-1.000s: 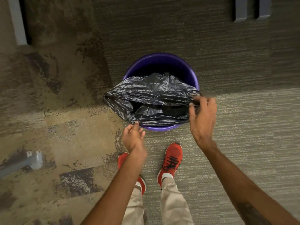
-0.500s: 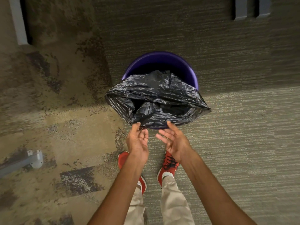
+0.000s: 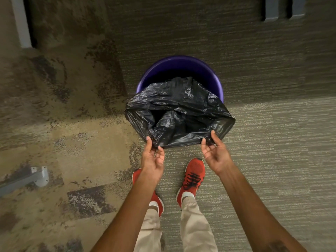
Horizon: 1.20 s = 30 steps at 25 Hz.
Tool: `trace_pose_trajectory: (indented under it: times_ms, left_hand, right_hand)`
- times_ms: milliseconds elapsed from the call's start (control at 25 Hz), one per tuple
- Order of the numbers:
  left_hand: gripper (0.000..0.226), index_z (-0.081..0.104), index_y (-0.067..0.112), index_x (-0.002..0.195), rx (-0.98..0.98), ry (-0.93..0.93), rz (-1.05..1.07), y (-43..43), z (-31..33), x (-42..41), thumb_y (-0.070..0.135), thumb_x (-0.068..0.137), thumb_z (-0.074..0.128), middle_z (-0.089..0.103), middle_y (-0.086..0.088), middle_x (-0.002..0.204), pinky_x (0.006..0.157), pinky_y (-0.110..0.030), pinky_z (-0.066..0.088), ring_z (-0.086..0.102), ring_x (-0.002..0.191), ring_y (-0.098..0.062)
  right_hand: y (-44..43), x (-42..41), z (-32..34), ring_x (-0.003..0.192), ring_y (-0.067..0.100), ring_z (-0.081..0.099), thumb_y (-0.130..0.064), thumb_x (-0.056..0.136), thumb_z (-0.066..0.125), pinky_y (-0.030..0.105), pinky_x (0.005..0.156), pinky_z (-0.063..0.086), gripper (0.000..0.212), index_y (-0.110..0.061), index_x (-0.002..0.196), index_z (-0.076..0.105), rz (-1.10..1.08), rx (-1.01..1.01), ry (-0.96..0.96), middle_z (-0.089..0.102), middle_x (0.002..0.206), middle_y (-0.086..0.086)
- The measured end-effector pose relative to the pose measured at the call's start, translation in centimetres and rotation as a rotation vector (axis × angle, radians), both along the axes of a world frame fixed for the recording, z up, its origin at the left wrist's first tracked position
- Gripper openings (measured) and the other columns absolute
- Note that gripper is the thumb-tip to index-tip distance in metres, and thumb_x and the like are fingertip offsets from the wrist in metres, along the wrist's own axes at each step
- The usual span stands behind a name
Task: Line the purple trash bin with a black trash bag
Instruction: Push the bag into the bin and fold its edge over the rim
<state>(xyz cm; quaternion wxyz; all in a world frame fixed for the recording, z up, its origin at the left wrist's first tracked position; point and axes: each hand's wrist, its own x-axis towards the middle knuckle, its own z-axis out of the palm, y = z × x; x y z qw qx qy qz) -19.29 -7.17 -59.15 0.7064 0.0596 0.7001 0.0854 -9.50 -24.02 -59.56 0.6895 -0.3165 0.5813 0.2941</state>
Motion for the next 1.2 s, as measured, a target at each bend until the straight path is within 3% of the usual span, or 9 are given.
trace_pose_trajectory:
  times_ms: [280, 400, 520, 680, 840, 920, 1000, 1080, 1200]
  left_hand:
    - [0.029, 0.062, -0.001, 0.119, 0.032, 0.12, -0.178, 1.0, -1.7, 0.9, 0.017, 0.096, 0.064, 0.066, -0.014, 0.098, 0.052, -0.02, 0.057, 0.066, 0.074, -0.018]
    - [0.032, 0.062, 0.003, 0.127, 0.079, 0.174, -0.253, 2.3, -2.0, 1.9, 0.018, 0.099, 0.06, 0.064, -0.013, 0.113, 0.065, -0.026, 0.06, 0.066, 0.084, -0.02]
    - [0.035, 0.059, 0.006, 0.133, 0.139, 0.223, -0.323, 4.2, -2.1, 3.3, 0.02, 0.1, 0.058, 0.063, -0.008, 0.107, 0.083, -0.035, 0.06, 0.063, 0.084, -0.019]
    - [0.035, 0.058, 0.011, 0.138, 0.204, 0.261, -0.411, 6.3, -1.7, 5.1, 0.014, 0.104, 0.049, 0.064, -0.008, 0.121, 0.067, -0.029, 0.051, 0.06, 0.082, -0.016]
    - [0.022, 0.067, 0.013, 0.12, 0.285, 0.341, -0.479, 8.0, -2.1, 7.1, 0.017, 0.101, 0.055, 0.062, -0.008, 0.139, 0.105, -0.042, 0.052, 0.063, 0.122, -0.028]
    - [0.013, 0.068, 0.011, 0.107, 0.332, 0.36, -0.497, 8.8, -2.5, 7.9, 0.015, 0.101, 0.057, 0.064, -0.008, 0.139, 0.111, -0.044, 0.046, 0.062, 0.126, -0.026]
    - [0.014, 0.068, 0.011, 0.103, 0.38, 0.386, -0.491, 9.6, -2.8, 8.4, 0.008, 0.101, 0.054, 0.066, -0.009, 0.136, 0.091, -0.028, 0.059, 0.07, 0.104, -0.014]
    - [0.018, 0.069, 0.011, 0.106, 0.419, 0.404, -0.472, 10.4, -3.2, 9.0, 0.004, 0.1, 0.054, 0.072, -0.006, 0.124, 0.057, -0.015, 0.052, 0.062, 0.074, -0.007]
    - [0.021, 0.069, 0.008, 0.116, 0.467, 0.407, -0.464, 11.3, -3.2, 10.0, 0.004, 0.098, 0.058, 0.071, 0.0, 0.095, 0.048, -0.015, 0.045, 0.053, 0.062, -0.005]
  right_hand:
    - [-0.4, 1.8, -1.9, 0.093, 0.023, 0.062, -0.018, 0.092, 0.071, 0.03, 0.062, 0.063, 0.021, -0.004, 0.106, 0.062, 0.123, -0.115, 0.014, 0.063, 0.098, 0.011]
    - [-0.8, 3.4, -2.2, 0.1, 0.025, 0.062, -0.019, 0.094, 0.069, 0.031, 0.073, 0.059, 0.034, -0.003, 0.122, 0.061, 0.196, -0.176, -0.01, 0.061, 0.113, 0.013]
    - [-0.8, 5.2, -2.1, 0.096, 0.021, 0.063, -0.014, 0.099, 0.06, 0.031, 0.082, 0.056, 0.02, -0.006, 0.118, 0.063, 0.29, -0.259, -0.051, 0.062, 0.113, 0.012]
    - [-0.4, 7.5, -2.3, 0.09, 0.019, 0.071, -0.007, 0.101, 0.055, 0.028, 0.081, 0.06, 0.021, -0.006, 0.121, 0.063, 0.324, -0.326, -0.129, 0.07, 0.111, 0.013]
    - [-0.2, 9.2, -2.7, 0.093, 0.021, 0.071, -0.005, 0.1, 0.057, 0.031, 0.075, 0.063, 0.01, -0.01, 0.106, 0.063, 0.416, -0.422, -0.264, 0.072, 0.112, 0.012]
    - [-0.1, 10.0, -2.8, 0.094, 0.02, 0.067, -0.004, 0.098, 0.058, 0.03, 0.074, 0.062, 0.011, -0.012, 0.104, 0.061, 0.482, -0.516, -0.352, 0.07, 0.11, 0.009]
    - [0.0, 10.7, -2.9, 0.094, 0.016, 0.066, -0.001, 0.097, 0.059, 0.028, 0.077, 0.061, 0.015, -0.013, 0.105, 0.061, 0.509, -0.588, -0.408, 0.067, 0.11, 0.007]
    - [0.0, 11.3, -3.0, 0.096, 0.017, 0.066, 0.003, 0.096, 0.06, 0.028, 0.082, 0.061, 0.018, -0.012, 0.106, 0.061, 0.475, -0.597, -0.443, 0.064, 0.11, 0.008]
    - [0.1, 11.8, -3.2, 0.101, 0.021, 0.068, 0.005, 0.094, 0.061, 0.023, 0.08, 0.059, 0.02, -0.014, 0.099, 0.063, 0.446, -0.58, -0.523, 0.065, 0.112, 0.012]
